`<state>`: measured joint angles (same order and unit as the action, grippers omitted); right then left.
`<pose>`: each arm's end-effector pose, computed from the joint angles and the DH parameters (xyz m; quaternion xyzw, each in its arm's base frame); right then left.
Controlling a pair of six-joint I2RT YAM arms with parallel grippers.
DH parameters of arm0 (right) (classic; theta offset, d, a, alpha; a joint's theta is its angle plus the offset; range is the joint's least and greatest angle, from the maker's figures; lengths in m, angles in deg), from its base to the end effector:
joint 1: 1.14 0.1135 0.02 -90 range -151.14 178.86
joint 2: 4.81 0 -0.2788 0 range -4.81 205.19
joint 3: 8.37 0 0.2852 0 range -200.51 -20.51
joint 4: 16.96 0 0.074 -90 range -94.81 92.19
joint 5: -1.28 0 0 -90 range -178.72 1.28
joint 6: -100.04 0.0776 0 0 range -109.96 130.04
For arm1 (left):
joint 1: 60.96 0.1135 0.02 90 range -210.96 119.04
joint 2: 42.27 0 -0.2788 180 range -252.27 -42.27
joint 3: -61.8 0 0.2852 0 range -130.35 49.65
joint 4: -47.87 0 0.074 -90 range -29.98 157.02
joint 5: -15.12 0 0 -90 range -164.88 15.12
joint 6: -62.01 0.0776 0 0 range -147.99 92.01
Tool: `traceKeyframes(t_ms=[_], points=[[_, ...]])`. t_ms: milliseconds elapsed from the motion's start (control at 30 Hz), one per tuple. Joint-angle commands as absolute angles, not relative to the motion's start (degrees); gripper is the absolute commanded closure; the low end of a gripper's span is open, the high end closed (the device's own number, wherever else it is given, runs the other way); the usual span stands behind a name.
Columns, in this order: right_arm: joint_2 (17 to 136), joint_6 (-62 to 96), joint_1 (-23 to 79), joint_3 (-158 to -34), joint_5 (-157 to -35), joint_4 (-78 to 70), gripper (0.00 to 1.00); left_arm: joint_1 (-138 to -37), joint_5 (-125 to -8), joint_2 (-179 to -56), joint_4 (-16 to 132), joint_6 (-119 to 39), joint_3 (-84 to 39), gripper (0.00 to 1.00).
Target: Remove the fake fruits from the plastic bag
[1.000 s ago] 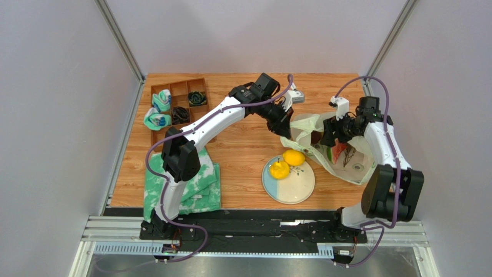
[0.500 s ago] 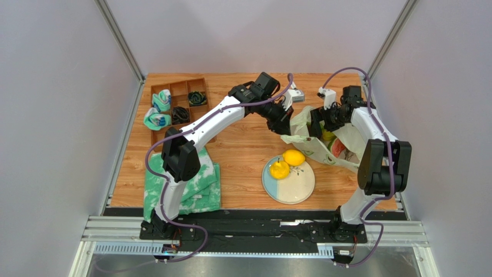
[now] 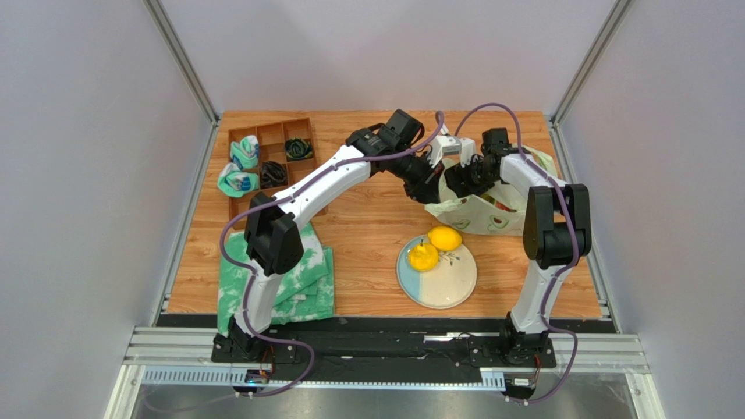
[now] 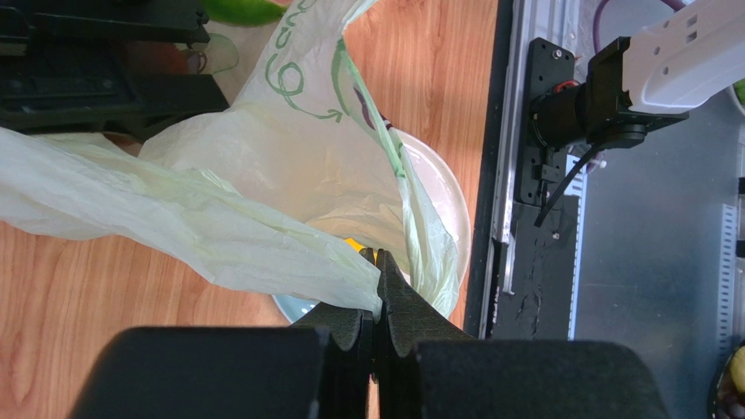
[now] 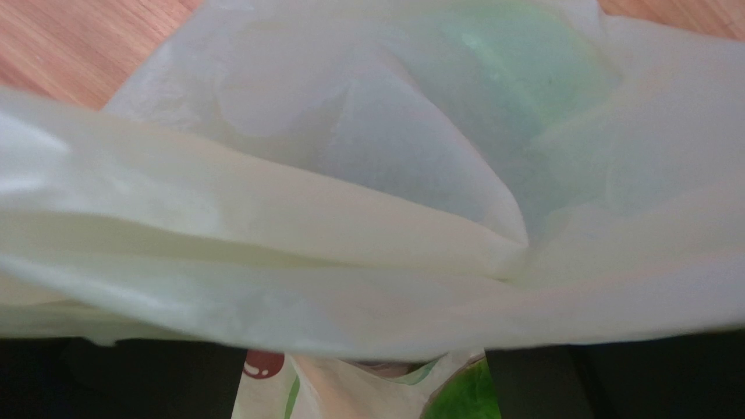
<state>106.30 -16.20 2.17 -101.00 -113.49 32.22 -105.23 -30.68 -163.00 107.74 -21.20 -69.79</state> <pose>0.4432 0.0582 0.1496 -0.2845 0.9159 0.1686 0.2273 0.3400 -0.4070 0.3090 0.4929 0.7264 -0.4379 0.1940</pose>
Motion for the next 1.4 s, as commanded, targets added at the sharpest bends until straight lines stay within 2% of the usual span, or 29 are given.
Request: traceKeyframes(t_ms=[0, 67, 167, 333, 567, 800, 900, 933, 1000, 1167, 1367], points=[[105.4, -16.1, 2.3, -102.3, -109.4, 26.6, 0.26, -106.0, -30.6, -162.8, 107.7, -19.6, -71.8, 1.00], [102.4, -16.1, 2.2, -101.0, -110.7, 26.3, 0.39, -106.0, -31.0, -162.8, 107.7, -19.5, -71.9, 1.00], [95.8, -17.3, 1.7, -98.6, -113.4, 28.1, 0.49, -106.0, -32.3, -162.6, 108.1, -18.7, -72.0, 1.00], [84.7, -19.6, 0.2, -95.1, -116.1, 35.2, 0.59, -105.3, -33.4, -162.6, 108.0, -18.7, -72.1, 1.00], [71.3, -24.1, -2.8, -91.7, -117.3, 44.2, 0.60, -104.3, -33.7, -162.8, 107.0, -20.0, -73.3, 1.00], [63.9, -30.3, -5.5, -96.1, -117.6, 54.0, 0.60, -103.1, -33.2, -163.2, 106.5, -21.0, -73.9, 1.00], [60.4, -36.1, -5.6, -100.0, -125.7, 61.8, 0.57, -102.4, -33.2, -162.9, 105.9, -21.8, -73.4, 1.00], [59.5, -44.7, -3.2, -100.7, -127.5, 65.7, 0.56, -102.4, -33.3, -162.9, 105.8, -22.1, -73.4, 1.00], [56.4, -51.7, 1.6, -98.0, -124.8, 73.4, 0.56, -102.1, -33.5, -162.9, 105.4, -23.0, -73.5, 1.00], [51.2, -65.5, 7.4, -83.9, -121.7, 74.6, 0.55, -102.0, -35.2, -162.2, 104.8, -22.7, -72.6, 1.00], [55.7, -63.8, 13.3, -74.0, -117.4, 62.0, 0.55, -101.6, -33.3, -161.7, 102.2, -27.2, -72.0, 1.00]])
